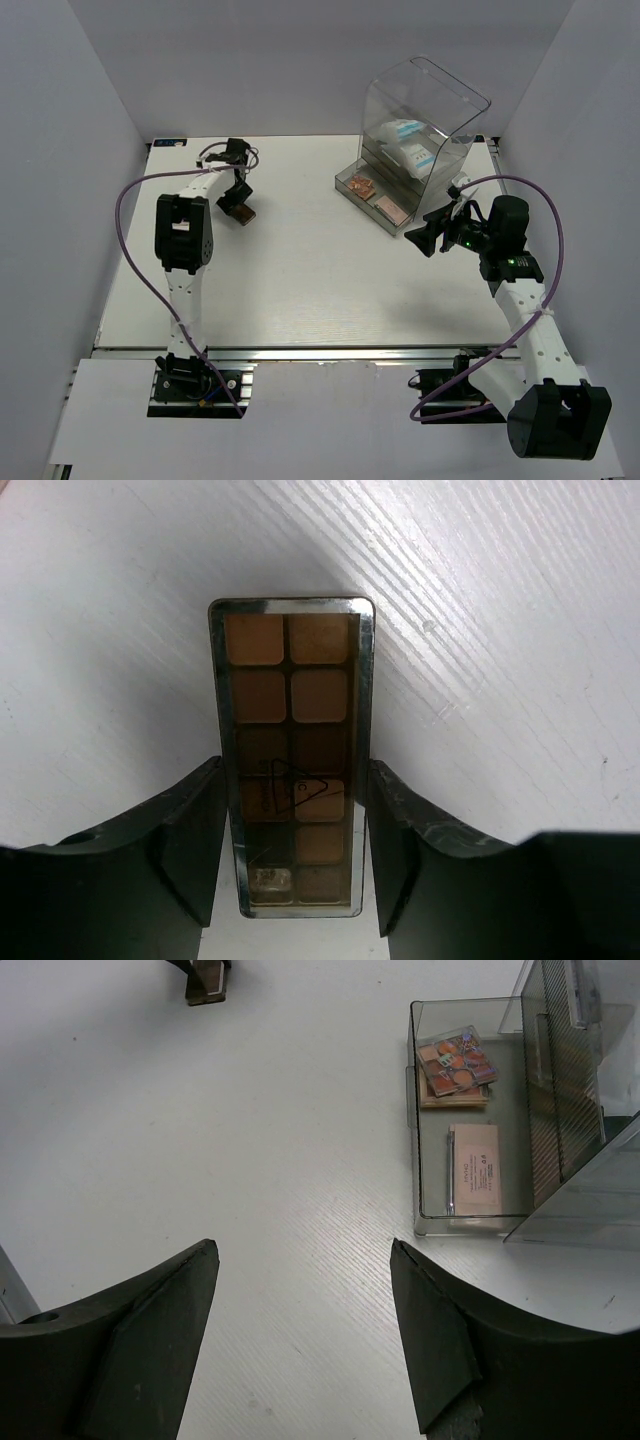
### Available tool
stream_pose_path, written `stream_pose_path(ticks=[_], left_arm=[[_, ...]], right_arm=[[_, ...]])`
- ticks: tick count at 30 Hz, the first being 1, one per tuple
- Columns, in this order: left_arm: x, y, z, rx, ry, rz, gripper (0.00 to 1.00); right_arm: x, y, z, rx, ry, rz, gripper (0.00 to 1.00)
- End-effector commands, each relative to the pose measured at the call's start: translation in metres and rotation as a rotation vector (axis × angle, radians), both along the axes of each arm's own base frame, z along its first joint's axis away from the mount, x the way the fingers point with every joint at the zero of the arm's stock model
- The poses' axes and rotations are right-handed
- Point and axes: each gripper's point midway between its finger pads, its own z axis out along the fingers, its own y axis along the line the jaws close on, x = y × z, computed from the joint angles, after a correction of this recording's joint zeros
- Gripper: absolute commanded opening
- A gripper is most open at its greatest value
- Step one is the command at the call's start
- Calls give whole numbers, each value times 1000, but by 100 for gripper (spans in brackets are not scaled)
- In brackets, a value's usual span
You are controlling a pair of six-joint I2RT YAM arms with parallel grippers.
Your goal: Organize the makeup
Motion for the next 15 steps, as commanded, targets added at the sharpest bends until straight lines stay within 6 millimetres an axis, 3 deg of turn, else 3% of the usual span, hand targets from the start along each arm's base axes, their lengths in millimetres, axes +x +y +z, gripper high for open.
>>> stream_pose_path(ticks=[1, 3, 4, 5, 6, 7, 9, 10, 13, 15], left_arm=[[-9, -10, -17, -80, 24, -35, 41], [-3, -19, -5, -116, -18, -90, 26], [0, -35, 1, -166, -44, -138, 20], [11, -45, 13, -190, -104, -172, 12], [16, -55, 30, -200, -150, -226, 9], [19, -83, 43, -239, -192, -309, 8], [29, -119, 73, -263, -297, -418, 5], [29, -153, 97, -289, -362, -502, 4], [16, -219, 128, -391, -447, -592, 0], [4, -255, 133, -474, -465, -587, 0]], right_arm=[[0, -1, 6, 3, -32, -5, 75], [1, -1, 7, 3, -33, -6, 75], [1, -1, 8, 3, -36, -6, 75], [2, -1, 9, 3, -39, -6, 75], [2, -1, 12, 3, -46, -4, 75], [4, -2, 14, 2, -53, -12, 75], [6, -3, 18, -2, -62, -22, 75], [7, -5, 19, -5, -65, -32, 75], [11, -8, 25, -11, -87, -56, 75], [14, -11, 28, -9, -94, -79, 75]])
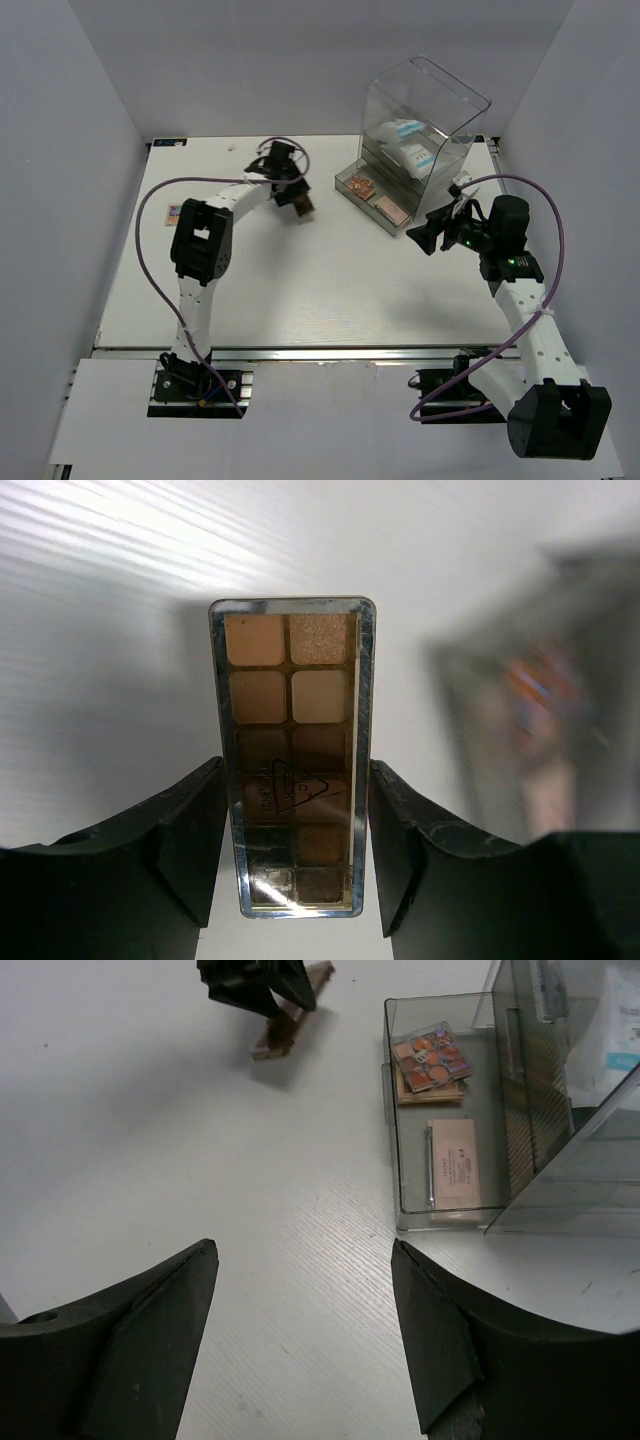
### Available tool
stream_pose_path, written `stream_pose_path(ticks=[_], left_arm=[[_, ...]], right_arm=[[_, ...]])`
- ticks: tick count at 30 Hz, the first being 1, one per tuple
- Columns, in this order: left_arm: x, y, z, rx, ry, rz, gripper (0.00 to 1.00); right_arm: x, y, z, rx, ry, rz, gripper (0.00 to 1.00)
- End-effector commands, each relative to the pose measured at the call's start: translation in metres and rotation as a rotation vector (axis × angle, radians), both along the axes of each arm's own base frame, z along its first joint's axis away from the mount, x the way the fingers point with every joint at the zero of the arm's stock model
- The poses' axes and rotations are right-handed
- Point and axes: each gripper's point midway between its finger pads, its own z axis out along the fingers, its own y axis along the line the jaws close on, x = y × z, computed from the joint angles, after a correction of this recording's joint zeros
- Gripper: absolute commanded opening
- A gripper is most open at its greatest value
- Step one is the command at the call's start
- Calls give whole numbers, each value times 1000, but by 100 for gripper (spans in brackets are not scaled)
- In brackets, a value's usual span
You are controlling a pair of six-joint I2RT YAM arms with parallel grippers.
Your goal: Organize the makeup
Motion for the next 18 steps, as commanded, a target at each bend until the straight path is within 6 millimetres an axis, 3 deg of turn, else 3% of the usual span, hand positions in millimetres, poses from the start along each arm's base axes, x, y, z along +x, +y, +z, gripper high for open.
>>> stream_pose_path(ticks=[1, 6, 10, 16, 18], left_arm=[[-15, -99, 104, -281, -205, -150, 0], [-30, -162, 116, -427, -200, -177, 0], [-31, -194, 132, -486, -213, -195, 2], [-23, -223, 118, -539, -151, -153, 30], [-16, -229, 112, -562, -138, -128, 35]], right_arm=[[11, -9, 32, -1, -104, -64, 75], [11, -15, 39, -6, -135, -108, 76], [8, -17, 39, -6, -138, -122, 76], [6, -16, 39, 2, -138, -125, 76], [5, -17, 40, 0, -140, -126, 77]])
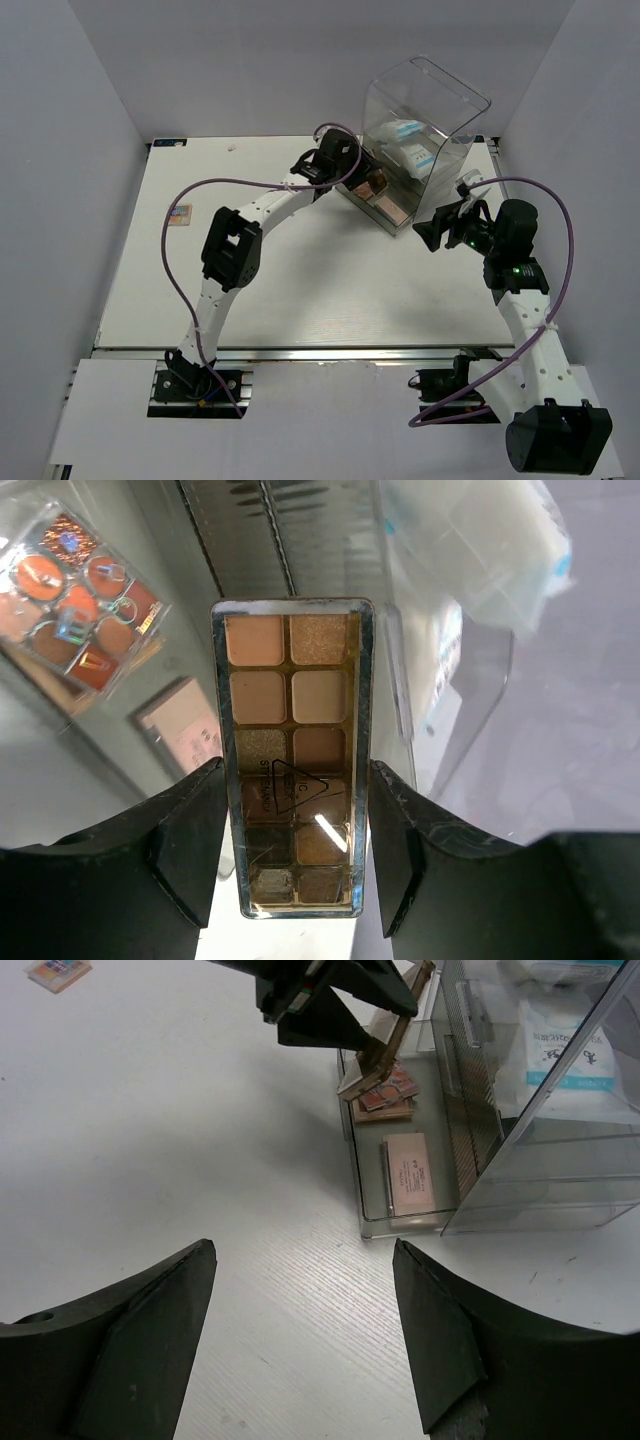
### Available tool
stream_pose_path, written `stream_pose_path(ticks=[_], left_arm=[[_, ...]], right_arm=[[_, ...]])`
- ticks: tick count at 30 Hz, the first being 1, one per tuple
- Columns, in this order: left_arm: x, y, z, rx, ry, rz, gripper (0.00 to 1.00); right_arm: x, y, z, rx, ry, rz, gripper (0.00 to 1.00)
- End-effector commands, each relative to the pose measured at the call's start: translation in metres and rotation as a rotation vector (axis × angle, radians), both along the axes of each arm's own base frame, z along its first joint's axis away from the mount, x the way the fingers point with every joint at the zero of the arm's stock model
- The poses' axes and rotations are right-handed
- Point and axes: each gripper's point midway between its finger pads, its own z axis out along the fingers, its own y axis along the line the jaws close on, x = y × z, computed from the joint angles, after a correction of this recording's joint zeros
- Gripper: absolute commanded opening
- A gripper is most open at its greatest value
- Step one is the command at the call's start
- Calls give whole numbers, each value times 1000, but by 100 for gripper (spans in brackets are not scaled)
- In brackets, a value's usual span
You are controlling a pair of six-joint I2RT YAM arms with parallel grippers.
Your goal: Organize the makeup
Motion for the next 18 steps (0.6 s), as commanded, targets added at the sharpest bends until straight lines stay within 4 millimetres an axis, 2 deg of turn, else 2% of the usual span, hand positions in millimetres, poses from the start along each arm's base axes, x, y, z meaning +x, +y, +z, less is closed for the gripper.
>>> stream_pose_path(ticks=[1, 3, 4, 7, 10, 11, 15, 18], left_arm=[[5, -15, -8, -51, 57, 34, 39], [10, -22, -4, -84, 53, 39, 42], [10, -25, -12, -90, 68, 38, 44], [12, -33, -12, -123, 73, 30, 55], [10, -37, -12, -125, 76, 18, 76], [11, -36, -10, -128, 72, 21, 96], [10, -37, -4, -130, 60, 16, 98], [12, -34, 9, -123, 27, 12, 98]], right_arm=[[3, -2, 19, 6, -69, -13, 77], [2, -2, 19, 7, -68, -13, 77], [1, -1, 19, 7, -70, -12, 77], [0, -2, 19, 7, -71, -12, 77], [0, -2, 18, 7, -70, -12, 78], [-1, -1, 16, 8, -66, -9, 78], [-1, 0, 15, 13, -62, -2, 78], [-2, 1, 16, 14, -63, 2, 78]])
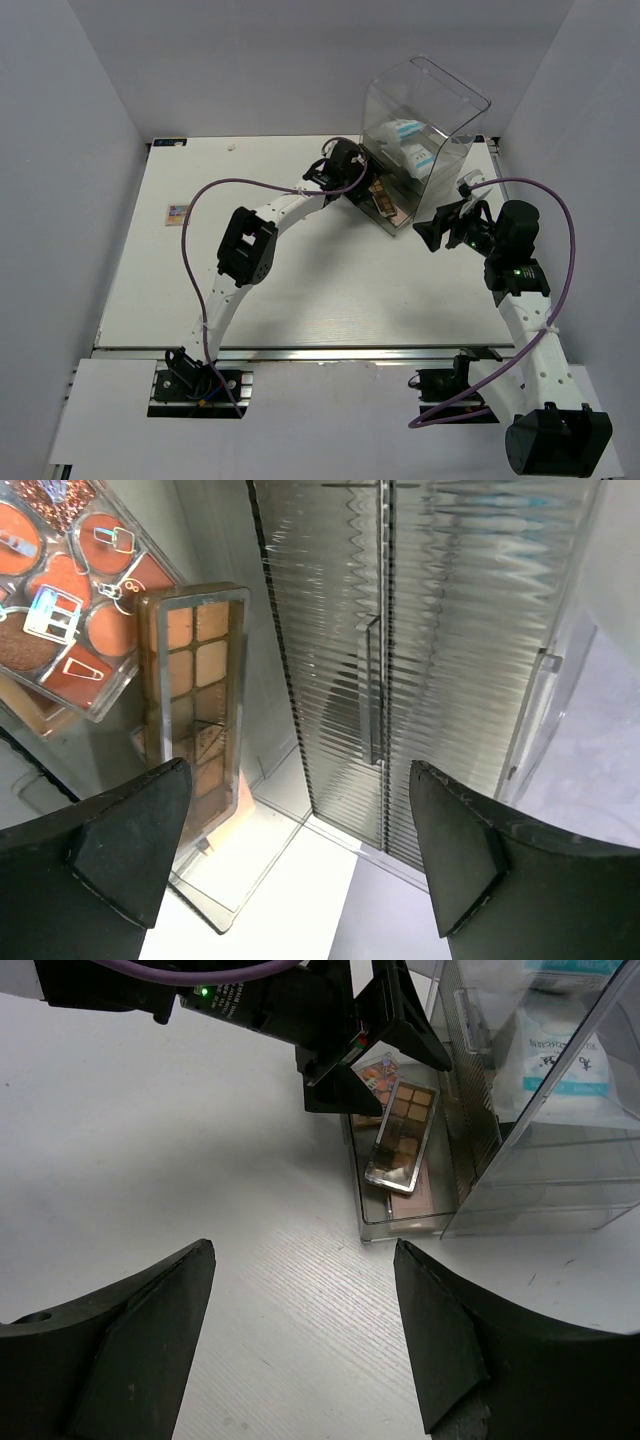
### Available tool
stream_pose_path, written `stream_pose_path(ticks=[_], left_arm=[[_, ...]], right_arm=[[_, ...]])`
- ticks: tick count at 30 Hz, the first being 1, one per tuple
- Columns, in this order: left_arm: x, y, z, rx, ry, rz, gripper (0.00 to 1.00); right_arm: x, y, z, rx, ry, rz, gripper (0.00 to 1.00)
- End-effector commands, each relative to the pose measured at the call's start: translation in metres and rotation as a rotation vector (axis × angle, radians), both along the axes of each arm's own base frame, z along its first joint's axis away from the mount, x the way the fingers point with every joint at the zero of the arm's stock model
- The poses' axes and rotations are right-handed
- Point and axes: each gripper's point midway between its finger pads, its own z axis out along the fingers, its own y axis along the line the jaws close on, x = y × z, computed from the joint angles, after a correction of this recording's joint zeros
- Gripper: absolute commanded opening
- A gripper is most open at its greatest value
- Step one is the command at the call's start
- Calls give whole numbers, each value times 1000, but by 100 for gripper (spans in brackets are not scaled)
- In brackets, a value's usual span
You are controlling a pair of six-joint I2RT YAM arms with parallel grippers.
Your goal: Organize the makeup
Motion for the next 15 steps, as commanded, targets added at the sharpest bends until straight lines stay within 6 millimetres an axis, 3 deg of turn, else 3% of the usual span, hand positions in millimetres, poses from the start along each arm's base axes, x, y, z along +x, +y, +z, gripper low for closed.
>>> stream_pose_path(ticks=[1, 4, 5, 7, 8, 11, 13, 14, 15], left_arm=[[0, -2, 70, -43, -110, -13, 98], [3, 13, 92, 29, -190, -4, 98], [4, 22, 91, 87, -217, -13, 98], [5, 49, 107, 181, -264, 38, 98], [7, 67, 105, 258, -284, 41, 98], [4, 136, 105, 399, -286, 127, 98], [-12, 184, 94, 441, -236, 176, 98], [-7, 224, 89, 454, -205, 240, 98], [-21, 252, 58, 494, -131, 252, 98]], right_arm=[[1, 1, 13, 5, -57, 10, 77], [-1, 3, 13, -9, -67, 32, 78], [-3, 5, 13, -11, -66, 47, 78], [-5, 5, 12, -30, -76, 66, 84], [-6, 6, 11, -35, -78, 79, 89], [-8, 8, 3, -48, -68, 98, 89], [-10, 10, -1, -47, -58, 116, 89], [-12, 12, -5, -46, -47, 134, 89], [-13, 14, -6, -43, -41, 146, 89]])
